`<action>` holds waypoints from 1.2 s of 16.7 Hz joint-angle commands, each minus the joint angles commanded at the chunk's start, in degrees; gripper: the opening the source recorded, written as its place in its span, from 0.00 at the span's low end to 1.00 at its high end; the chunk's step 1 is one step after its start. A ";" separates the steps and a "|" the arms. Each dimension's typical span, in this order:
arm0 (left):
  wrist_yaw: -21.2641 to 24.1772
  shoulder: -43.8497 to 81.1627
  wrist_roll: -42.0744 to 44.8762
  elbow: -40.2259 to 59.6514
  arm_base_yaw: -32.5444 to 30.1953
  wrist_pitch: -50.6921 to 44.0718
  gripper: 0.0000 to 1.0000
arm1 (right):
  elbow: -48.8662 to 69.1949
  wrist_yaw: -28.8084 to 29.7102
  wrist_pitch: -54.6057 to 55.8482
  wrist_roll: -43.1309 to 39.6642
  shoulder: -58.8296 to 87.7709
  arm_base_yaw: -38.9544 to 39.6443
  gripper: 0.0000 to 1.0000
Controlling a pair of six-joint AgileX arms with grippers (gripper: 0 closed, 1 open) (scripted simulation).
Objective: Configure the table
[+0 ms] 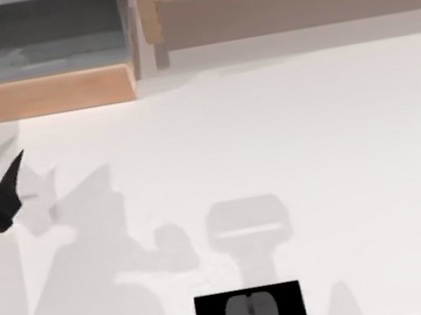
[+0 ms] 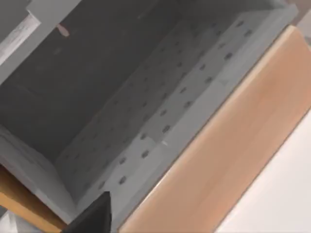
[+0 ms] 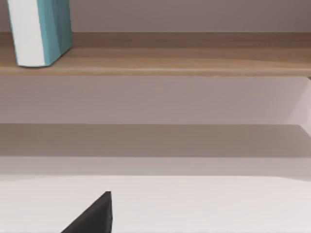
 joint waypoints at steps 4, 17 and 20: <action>4.88 5.74 20.39 -4.39 14.55 16.09 1.00 | 0.00 0.00 0.00 0.00 0.00 0.00 1.00; 5.92 16.74 42.18 -0.97 29.67 31.93 1.00 | 0.00 0.00 0.00 0.00 0.00 0.00 1.00; 4.57 17.37 42.18 0.75 28.53 30.99 1.00 | 0.00 0.00 0.00 0.00 0.00 0.00 1.00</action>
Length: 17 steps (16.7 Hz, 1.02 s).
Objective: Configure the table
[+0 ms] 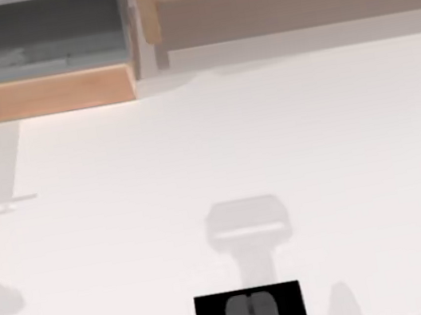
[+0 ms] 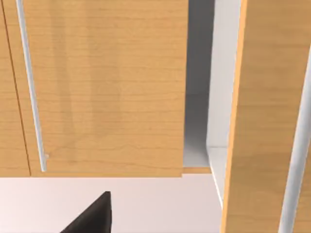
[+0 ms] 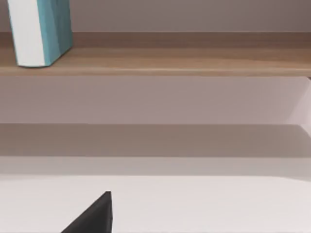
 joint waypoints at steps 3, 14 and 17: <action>-1.91 1.21 0.00 2.68 -1.92 -1.44 1.00 | 0.00 0.00 0.00 0.00 0.00 0.00 1.00; -2.07 1.32 0.01 2.91 -2.09 -1.56 0.47 | 0.00 0.00 0.00 0.00 0.00 0.00 1.00; -2.07 1.32 0.01 2.91 -2.09 -1.56 0.25 | 0.00 0.00 0.00 0.00 0.00 0.00 1.00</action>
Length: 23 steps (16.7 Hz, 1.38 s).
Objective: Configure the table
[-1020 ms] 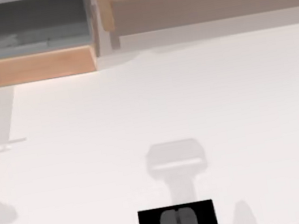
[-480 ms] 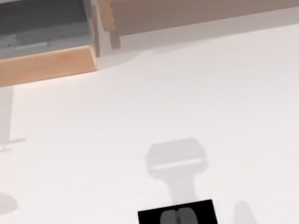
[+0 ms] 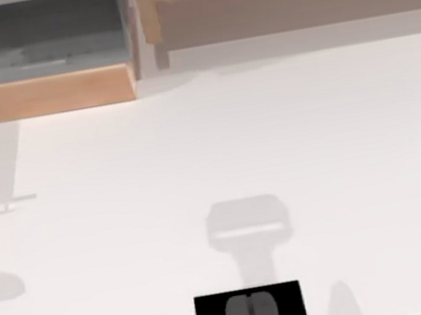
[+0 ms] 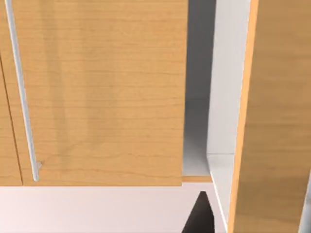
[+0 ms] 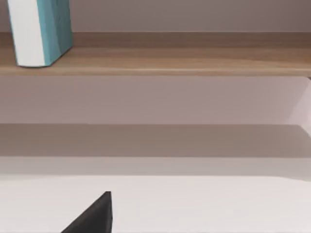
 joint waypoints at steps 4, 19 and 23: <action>0.00 0.00 0.00 0.00 0.00 0.00 0.00 | 0.00 0.00 0.00 0.00 0.00 0.00 1.00; -5.42 4.56 -0.61 10.69 -5.35 -6.22 0.00 | 0.00 0.00 0.00 0.00 0.00 0.00 1.00; -6.90 5.79 -0.50 12.49 -6.83 -7.60 0.00 | 0.00 0.00 0.00 0.00 0.00 0.00 1.00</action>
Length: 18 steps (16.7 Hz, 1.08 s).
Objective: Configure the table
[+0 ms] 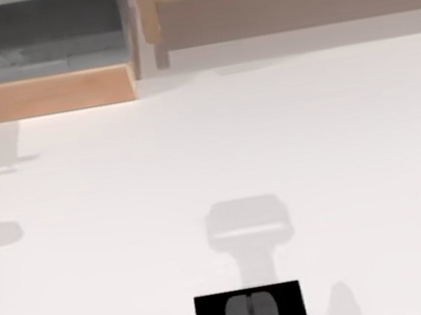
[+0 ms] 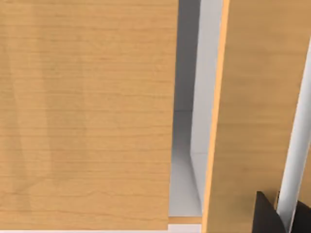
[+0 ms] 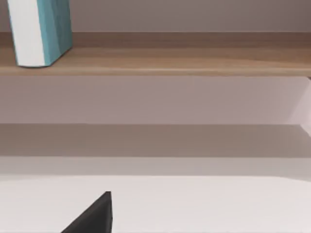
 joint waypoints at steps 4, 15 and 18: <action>-0.87 1.21 -0.27 1.89 -0.29 -1.43 0.00 | 0.00 0.00 0.00 0.00 0.00 0.00 1.00; -4.86 6.19 -0.38 13.63 -4.38 -7.91 0.00 | 0.00 0.00 0.00 0.00 0.00 0.00 1.00; -5.62 7.63 -0.54 15.99 -4.73 -9.18 0.00 | 0.00 0.00 0.00 0.00 0.00 0.00 1.00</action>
